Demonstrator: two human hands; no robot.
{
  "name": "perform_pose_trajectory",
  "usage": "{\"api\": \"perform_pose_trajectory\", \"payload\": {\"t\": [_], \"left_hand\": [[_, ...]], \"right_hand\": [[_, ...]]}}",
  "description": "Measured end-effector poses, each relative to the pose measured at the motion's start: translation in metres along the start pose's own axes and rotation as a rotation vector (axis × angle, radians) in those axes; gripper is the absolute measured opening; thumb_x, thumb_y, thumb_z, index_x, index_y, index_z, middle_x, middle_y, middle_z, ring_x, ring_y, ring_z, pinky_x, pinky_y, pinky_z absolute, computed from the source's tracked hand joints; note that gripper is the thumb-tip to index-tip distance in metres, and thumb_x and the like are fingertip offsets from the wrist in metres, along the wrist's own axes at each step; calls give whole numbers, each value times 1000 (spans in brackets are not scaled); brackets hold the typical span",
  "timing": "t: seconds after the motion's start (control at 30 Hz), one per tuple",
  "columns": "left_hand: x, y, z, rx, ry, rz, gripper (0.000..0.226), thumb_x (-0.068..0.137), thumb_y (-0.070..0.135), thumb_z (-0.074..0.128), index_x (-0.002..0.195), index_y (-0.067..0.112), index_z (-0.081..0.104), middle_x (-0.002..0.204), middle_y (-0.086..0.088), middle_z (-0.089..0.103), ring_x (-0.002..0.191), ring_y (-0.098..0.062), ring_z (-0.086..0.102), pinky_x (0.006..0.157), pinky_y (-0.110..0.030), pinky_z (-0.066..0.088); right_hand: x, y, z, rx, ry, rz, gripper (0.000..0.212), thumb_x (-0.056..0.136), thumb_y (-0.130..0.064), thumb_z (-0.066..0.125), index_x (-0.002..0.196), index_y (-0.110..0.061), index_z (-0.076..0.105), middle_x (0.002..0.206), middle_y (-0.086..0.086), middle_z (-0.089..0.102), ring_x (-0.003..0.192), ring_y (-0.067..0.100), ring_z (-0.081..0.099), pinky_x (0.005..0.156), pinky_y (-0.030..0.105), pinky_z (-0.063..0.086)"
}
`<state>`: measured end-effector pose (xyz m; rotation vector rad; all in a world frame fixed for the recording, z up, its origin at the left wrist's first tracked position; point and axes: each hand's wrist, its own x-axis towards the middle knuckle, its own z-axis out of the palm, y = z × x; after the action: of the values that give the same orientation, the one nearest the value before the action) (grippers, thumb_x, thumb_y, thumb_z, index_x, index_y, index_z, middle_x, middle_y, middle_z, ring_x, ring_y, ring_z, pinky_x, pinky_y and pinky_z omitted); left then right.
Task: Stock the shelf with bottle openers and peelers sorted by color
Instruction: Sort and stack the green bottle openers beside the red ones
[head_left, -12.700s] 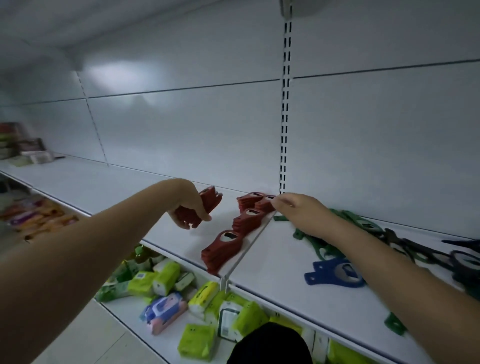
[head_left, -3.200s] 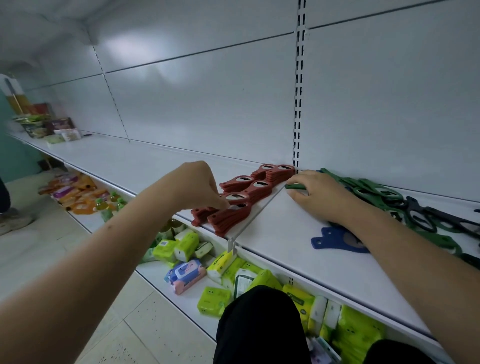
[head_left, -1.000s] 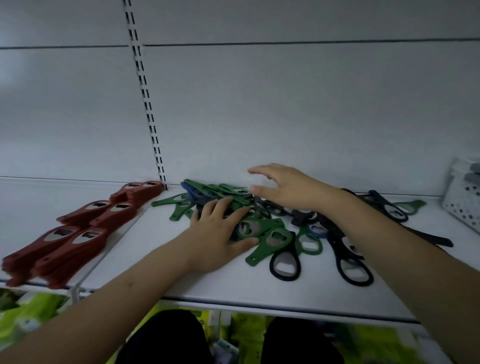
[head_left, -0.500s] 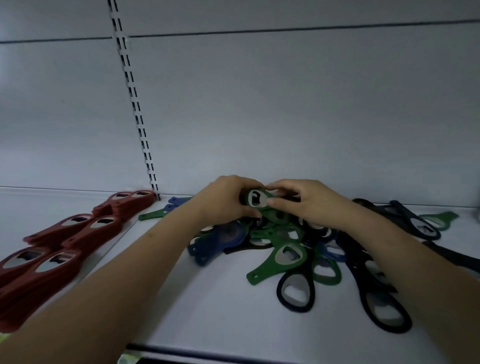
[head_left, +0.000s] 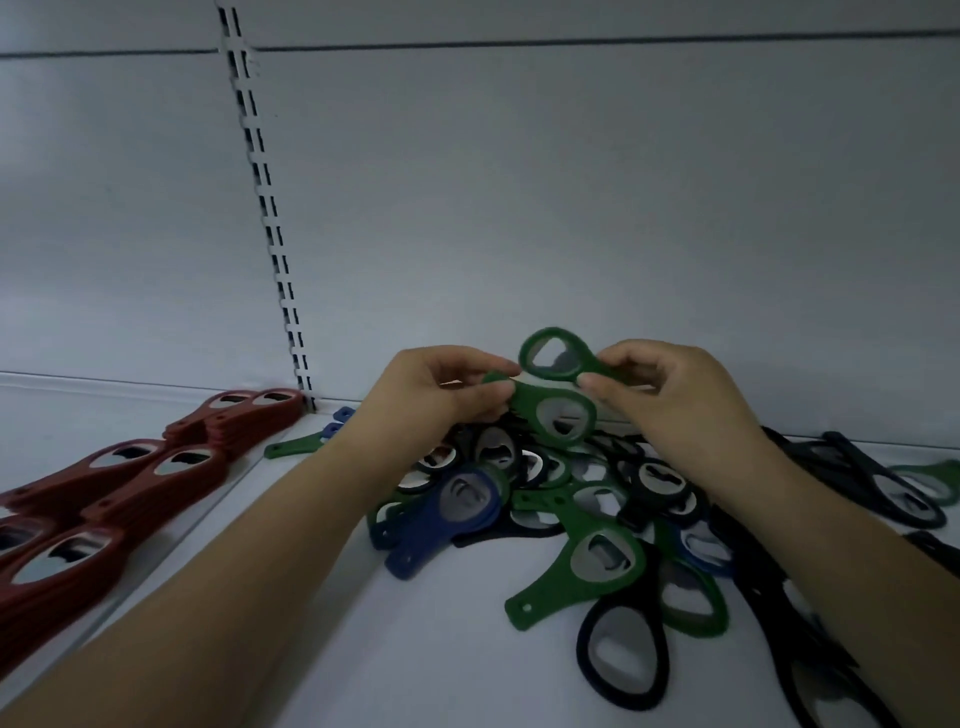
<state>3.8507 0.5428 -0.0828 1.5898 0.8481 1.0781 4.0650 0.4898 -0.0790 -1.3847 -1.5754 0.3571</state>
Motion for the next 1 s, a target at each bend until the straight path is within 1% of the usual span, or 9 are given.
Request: {"api": "perform_pose_trajectory", "payload": {"t": [0.1, 0.23, 0.33, 0.5, 0.63, 0.73, 0.83, 0.93, 1.0], "left_hand": [[1, 0, -6, -314, 58, -85, 11, 89, -1, 65, 99, -2, 70, 86, -14, 73, 77, -18, 72, 72, -21, 58], [-2, 0, 1, -575, 0, -210, 11, 90, -13, 55, 97, -6, 60, 99, -25, 72, 94, -31, 73, 76, -30, 61], [-5, -2, 11, -626, -99, -261, 24, 90, -16, 53, 111, -6, 58, 101, -23, 72, 94, -32, 72, 77, -32, 61], [-9, -6, 16, -378, -208, -183, 40, 92, -11, 52, 125, 9, 64, 81, -4, 67, 86, -18, 70, 92, -36, 56], [-9, -2, 19, -288, -254, -147, 31, 97, 11, 54, 125, 2, 62, 103, -13, 66, 91, -20, 64, 79, -29, 51], [-8, -5, 22, -231, -163, -132, 39, 94, 34, 61, 107, -3, 61, 89, -14, 60, 71, -18, 54, 65, -29, 45], [-8, -1, 18, -228, -27, -98, 24, 97, 26, 57, 91, 3, 55, 78, -12, 64, 65, -18, 61, 61, -26, 52], [-2, 9, -2, -509, 112, -99, 23, 102, 18, 48, 111, -2, 53, 96, -15, 75, 88, -24, 74, 75, -30, 61], [1, 16, -15, -600, 134, -57, 23, 104, 14, 45, 119, -3, 50, 106, -18, 73, 93, -25, 73, 71, -29, 61]], "right_hand": [[-1, -2, -9, 317, 89, 147, 6, 86, -29, 73, 84, -25, 78, 79, -14, 74, 69, -3, 63, 68, 10, 45], [-1, -7, -12, 670, -4, 333, 16, 78, -21, 73, 91, -13, 78, 81, -1, 65, 64, 7, 51, 55, 17, 45], [-8, -11, -1, 597, -108, 349, 17, 86, -12, 69, 101, -5, 70, 82, 6, 71, 65, 12, 67, 62, 19, 57], [-14, -19, 10, 461, -183, 328, 14, 94, -11, 63, 108, -8, 64, 80, 17, 75, 69, 27, 75, 62, 25, 61], [-18, -23, 17, 322, -283, 286, 20, 98, -20, 58, 93, -1, 65, 73, 17, 74, 63, 29, 73, 56, 27, 59], [-24, -24, 22, 135, -345, 150, 30, 94, -31, 61, 83, -4, 67, 66, 9, 72, 53, 21, 67, 52, 24, 53], [-28, -28, 22, 36, -350, 75, 42, 85, -52, 58, 76, -13, 71, 63, 5, 69, 49, 14, 61, 50, 21, 49], [-26, -30, 15, -46, -268, 22, 42, 86, -57, 52, 76, -22, 73, 65, 0, 70, 50, 13, 63, 52, 21, 51], [-19, -29, 9, -63, -202, 13, 35, 89, -52, 54, 79, -24, 73, 68, -4, 71, 53, 11, 66, 54, 19, 52]]}}
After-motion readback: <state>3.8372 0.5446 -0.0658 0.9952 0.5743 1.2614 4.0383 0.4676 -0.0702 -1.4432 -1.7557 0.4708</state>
